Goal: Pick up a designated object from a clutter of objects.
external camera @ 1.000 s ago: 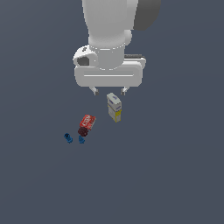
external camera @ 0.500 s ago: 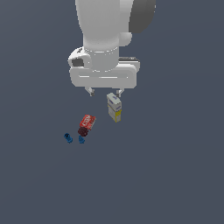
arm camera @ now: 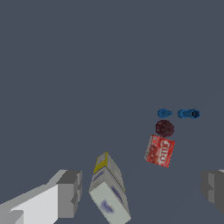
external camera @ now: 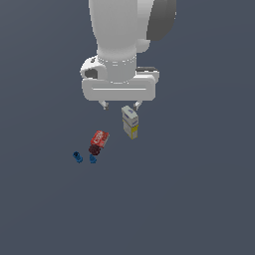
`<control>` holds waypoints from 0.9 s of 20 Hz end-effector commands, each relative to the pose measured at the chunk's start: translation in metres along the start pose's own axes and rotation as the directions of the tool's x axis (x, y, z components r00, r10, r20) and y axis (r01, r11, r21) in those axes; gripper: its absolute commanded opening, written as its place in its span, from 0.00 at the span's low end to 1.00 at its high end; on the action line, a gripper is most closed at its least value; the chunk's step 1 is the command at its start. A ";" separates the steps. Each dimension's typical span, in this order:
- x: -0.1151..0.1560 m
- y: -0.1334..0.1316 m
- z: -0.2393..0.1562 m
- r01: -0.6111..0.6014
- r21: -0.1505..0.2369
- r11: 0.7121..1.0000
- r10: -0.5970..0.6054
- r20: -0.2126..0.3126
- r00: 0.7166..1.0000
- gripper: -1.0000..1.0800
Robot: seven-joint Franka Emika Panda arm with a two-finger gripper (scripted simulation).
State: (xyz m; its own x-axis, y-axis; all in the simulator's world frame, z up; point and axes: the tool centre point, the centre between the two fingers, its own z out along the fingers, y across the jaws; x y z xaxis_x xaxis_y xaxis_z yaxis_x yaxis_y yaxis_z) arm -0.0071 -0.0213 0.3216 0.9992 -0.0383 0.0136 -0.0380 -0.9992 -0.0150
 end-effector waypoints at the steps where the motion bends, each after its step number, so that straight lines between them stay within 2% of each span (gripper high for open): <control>1: -0.005 -0.002 0.006 0.029 -0.001 1.000 -0.029 0.001 1.000 0.96; 6: -0.021 -0.007 0.023 0.119 -0.004 0.993 -0.119 0.003 0.993 0.96; 10: -0.040 -0.012 0.042 0.216 -0.006 0.976 -0.216 0.006 0.976 0.96; 18: -0.088 -0.022 0.084 0.429 -0.007 0.903 -0.429 0.014 0.903 0.96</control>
State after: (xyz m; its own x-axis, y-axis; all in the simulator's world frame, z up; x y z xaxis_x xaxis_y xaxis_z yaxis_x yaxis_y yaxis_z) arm -0.0841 0.0035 0.2440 0.9346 0.3556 0.0053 0.3556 -0.9346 -0.0018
